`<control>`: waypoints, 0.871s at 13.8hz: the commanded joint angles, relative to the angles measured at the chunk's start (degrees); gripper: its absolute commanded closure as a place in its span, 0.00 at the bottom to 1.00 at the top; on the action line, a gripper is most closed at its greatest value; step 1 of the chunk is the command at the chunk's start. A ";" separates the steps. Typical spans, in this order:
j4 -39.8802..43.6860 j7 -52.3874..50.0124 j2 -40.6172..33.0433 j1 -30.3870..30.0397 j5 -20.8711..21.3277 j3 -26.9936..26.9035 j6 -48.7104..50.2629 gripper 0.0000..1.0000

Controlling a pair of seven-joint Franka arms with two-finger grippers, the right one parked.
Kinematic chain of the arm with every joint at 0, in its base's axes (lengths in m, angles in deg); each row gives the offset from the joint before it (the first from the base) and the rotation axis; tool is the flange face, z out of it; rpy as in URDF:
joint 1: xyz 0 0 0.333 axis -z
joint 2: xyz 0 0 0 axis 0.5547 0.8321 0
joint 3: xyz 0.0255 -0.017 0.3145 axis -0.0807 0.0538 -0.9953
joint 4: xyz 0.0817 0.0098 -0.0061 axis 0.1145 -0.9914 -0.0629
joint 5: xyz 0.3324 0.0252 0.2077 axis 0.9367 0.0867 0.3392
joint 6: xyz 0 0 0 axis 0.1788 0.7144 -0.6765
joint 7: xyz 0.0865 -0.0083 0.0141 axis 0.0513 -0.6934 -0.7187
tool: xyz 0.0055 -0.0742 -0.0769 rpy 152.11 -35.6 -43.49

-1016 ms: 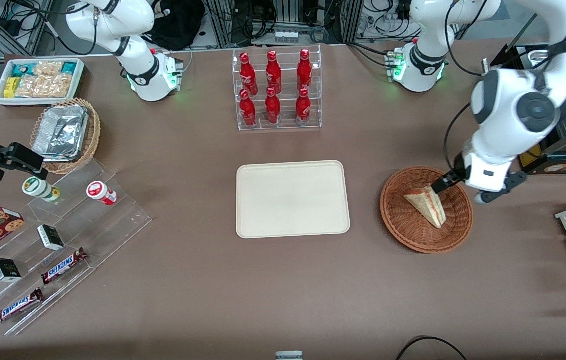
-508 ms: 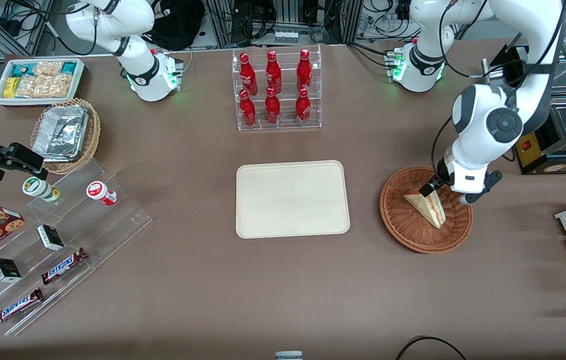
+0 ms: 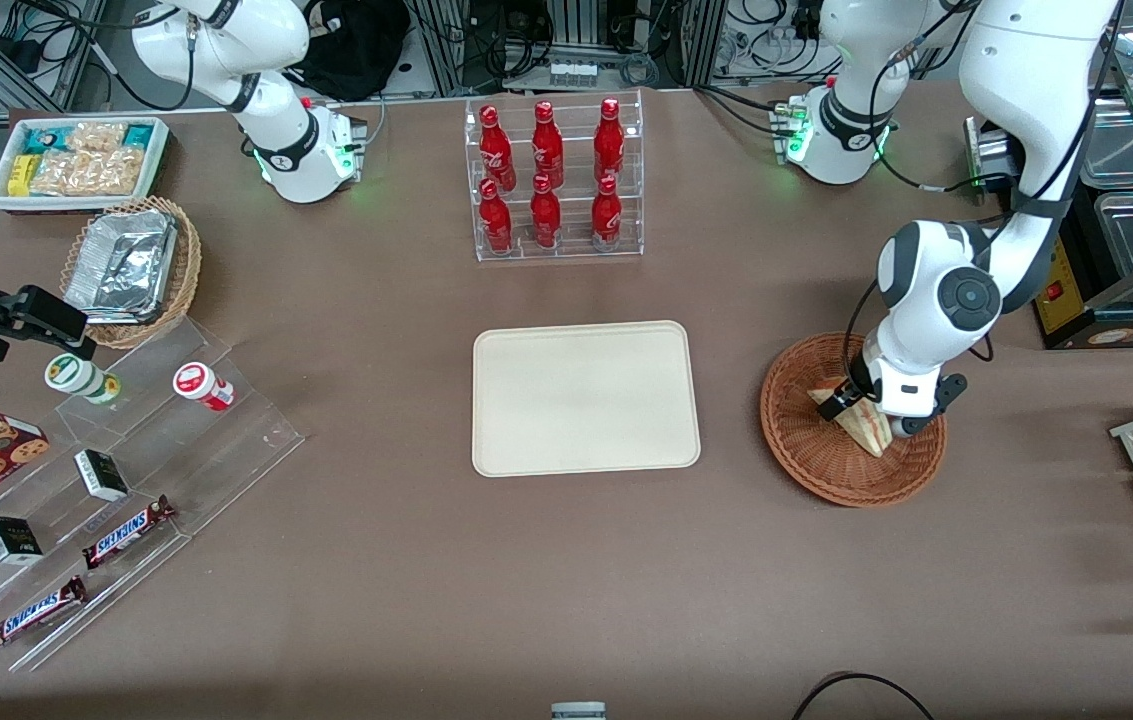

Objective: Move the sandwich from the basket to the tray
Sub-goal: 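Close the left gripper on the wrapped sandwich and lift it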

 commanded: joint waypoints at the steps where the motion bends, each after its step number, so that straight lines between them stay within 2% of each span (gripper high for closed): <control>1: 1.36 -0.63 0.27 -0.17 -0.09 -0.08 0.06 0.66; 2: 1.45 -0.28 0.10 -0.26 -0.09 -0.08 0.41 0.84; 3: 1.62 -0.01 -0.34 -0.35 0.00 -0.17 0.76 0.89; 5: 1.80 -0.01 -2.35 -0.35 0.35 -0.26 4.25 0.90; 7: 4.34 -0.01 -5.68 -0.26 0.52 -0.17 12.49 0.90; 10: 16.43 -0.80 -7.37 0.35 0.35 1.14 31.46 0.90; 12: 27.06 -2.28 -6.32 0.27 0.35 5.52 43.78 0.90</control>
